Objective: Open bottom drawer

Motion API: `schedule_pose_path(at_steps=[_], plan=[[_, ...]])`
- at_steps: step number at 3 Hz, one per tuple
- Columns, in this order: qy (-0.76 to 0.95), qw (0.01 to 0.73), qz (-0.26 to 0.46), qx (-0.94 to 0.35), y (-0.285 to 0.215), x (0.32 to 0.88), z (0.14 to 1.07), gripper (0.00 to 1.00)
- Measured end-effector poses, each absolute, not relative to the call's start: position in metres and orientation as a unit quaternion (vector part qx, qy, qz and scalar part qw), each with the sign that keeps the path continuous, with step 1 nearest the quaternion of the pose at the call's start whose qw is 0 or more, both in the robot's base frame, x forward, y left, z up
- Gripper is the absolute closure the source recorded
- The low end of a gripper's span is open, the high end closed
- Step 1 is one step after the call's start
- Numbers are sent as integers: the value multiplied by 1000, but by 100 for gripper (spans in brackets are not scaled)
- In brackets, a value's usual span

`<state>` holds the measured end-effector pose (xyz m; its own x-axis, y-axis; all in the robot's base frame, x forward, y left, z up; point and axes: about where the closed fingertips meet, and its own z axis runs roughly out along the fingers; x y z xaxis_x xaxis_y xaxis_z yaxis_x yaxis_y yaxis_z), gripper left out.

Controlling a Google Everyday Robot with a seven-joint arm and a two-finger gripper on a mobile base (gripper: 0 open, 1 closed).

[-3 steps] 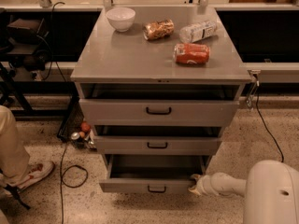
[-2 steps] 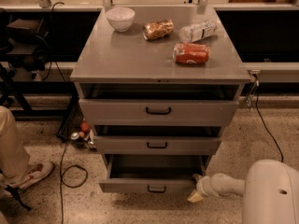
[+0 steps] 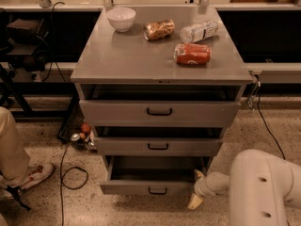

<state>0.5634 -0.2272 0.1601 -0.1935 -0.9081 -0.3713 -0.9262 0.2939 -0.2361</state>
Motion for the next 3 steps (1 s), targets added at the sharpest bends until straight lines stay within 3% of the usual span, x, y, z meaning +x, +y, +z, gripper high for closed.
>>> schedule_pose_path(at_steps=[1,3], plan=[[752,188,19,-632,-210,562,149,0],[740,164,37,-651,-198,550,145,45]])
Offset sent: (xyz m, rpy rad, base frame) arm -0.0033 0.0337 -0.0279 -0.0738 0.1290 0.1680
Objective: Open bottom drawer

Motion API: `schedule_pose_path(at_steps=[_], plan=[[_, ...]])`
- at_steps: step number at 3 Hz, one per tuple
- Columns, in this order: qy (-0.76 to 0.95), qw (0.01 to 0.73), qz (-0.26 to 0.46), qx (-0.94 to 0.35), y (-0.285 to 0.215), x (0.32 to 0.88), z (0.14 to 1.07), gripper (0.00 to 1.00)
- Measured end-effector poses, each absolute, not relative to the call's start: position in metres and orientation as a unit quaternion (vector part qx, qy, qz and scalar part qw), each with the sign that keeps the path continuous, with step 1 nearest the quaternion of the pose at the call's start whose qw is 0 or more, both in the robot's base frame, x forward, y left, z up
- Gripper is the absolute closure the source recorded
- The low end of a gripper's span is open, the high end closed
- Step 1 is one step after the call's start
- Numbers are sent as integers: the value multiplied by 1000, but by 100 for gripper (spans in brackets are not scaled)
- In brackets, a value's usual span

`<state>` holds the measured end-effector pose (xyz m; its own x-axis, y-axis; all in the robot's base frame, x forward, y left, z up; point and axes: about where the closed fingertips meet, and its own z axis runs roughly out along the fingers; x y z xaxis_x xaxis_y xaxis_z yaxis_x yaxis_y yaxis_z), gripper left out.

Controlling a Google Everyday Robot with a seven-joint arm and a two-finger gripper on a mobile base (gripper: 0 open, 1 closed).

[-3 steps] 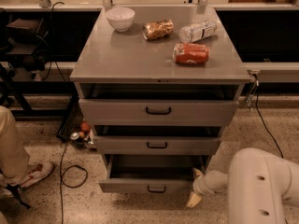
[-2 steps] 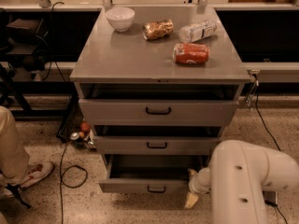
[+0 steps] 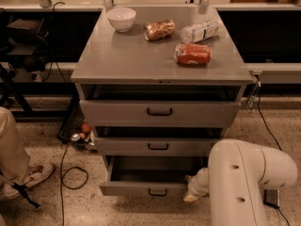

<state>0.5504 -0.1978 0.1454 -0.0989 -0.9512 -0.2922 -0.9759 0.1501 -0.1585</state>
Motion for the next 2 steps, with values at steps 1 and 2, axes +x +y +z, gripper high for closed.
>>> schedule_pose_path(at_steps=[1,2], plan=[[749,161,39,-642,-204,526,159,68],[772,152,57,-615,-215,492,163,92]])
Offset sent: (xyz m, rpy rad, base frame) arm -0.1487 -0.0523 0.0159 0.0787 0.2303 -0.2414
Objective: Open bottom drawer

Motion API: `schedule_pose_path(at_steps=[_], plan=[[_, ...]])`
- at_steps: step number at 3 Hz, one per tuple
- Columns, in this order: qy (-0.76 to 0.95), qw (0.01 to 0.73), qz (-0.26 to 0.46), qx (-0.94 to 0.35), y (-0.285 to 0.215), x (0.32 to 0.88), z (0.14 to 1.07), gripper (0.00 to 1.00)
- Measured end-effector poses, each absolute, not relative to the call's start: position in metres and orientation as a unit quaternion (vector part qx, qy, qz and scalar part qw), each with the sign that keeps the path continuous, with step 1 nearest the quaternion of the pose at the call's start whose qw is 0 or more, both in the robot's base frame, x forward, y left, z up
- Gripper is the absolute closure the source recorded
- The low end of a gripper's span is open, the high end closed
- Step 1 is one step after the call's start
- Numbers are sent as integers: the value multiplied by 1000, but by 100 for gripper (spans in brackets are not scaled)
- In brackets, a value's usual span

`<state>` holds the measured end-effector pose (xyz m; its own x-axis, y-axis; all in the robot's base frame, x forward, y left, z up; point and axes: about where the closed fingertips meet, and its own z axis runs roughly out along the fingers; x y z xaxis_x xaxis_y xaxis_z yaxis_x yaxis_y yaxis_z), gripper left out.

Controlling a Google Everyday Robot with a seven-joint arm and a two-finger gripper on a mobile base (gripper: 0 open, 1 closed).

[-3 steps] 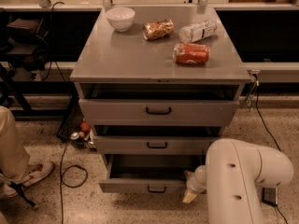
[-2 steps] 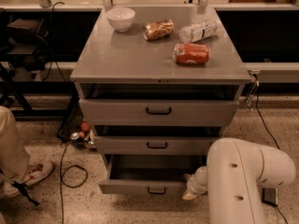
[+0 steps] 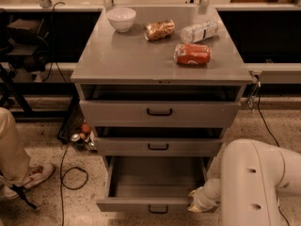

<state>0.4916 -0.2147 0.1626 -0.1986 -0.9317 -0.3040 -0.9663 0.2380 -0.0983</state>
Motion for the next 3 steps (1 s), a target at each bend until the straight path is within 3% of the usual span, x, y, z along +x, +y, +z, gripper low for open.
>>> schedule_pose_path(at_steps=[1,2,3], plan=[[772,152,57,-615,-215,492,163,100],[772,151,58,-615,-214,491,162,87],[772,150,59,-615,-213,489,161,64]])
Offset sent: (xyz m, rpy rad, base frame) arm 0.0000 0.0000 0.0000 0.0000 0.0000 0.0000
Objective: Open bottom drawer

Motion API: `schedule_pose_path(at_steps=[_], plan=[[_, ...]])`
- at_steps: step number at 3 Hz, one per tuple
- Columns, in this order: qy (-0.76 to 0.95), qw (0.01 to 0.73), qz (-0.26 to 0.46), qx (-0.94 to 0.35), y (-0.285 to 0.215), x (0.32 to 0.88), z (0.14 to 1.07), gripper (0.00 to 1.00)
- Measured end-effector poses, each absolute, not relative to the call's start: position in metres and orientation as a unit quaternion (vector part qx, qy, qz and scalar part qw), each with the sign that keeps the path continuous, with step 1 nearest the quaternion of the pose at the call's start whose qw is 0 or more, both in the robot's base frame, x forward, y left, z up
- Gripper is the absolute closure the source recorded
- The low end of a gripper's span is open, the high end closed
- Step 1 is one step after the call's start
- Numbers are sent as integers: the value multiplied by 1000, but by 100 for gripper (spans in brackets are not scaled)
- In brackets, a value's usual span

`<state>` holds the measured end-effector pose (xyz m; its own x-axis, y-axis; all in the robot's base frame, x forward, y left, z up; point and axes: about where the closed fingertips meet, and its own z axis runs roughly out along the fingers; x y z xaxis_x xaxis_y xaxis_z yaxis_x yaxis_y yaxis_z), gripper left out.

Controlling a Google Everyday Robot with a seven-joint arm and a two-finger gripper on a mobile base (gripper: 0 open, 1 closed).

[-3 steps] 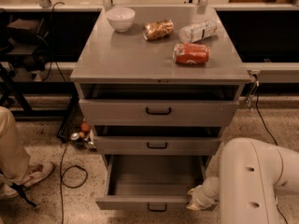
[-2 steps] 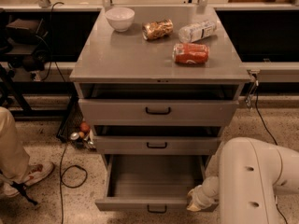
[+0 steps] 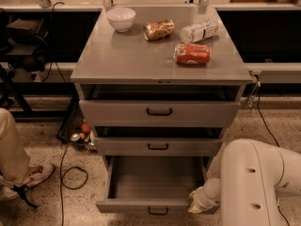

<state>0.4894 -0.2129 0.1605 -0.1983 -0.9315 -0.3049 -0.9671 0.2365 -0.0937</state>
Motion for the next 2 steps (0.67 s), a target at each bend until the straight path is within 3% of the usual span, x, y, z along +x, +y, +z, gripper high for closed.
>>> schedule_pose_path(at_steps=[2], plan=[[772,149,61,-615,-211,487,158,18]])
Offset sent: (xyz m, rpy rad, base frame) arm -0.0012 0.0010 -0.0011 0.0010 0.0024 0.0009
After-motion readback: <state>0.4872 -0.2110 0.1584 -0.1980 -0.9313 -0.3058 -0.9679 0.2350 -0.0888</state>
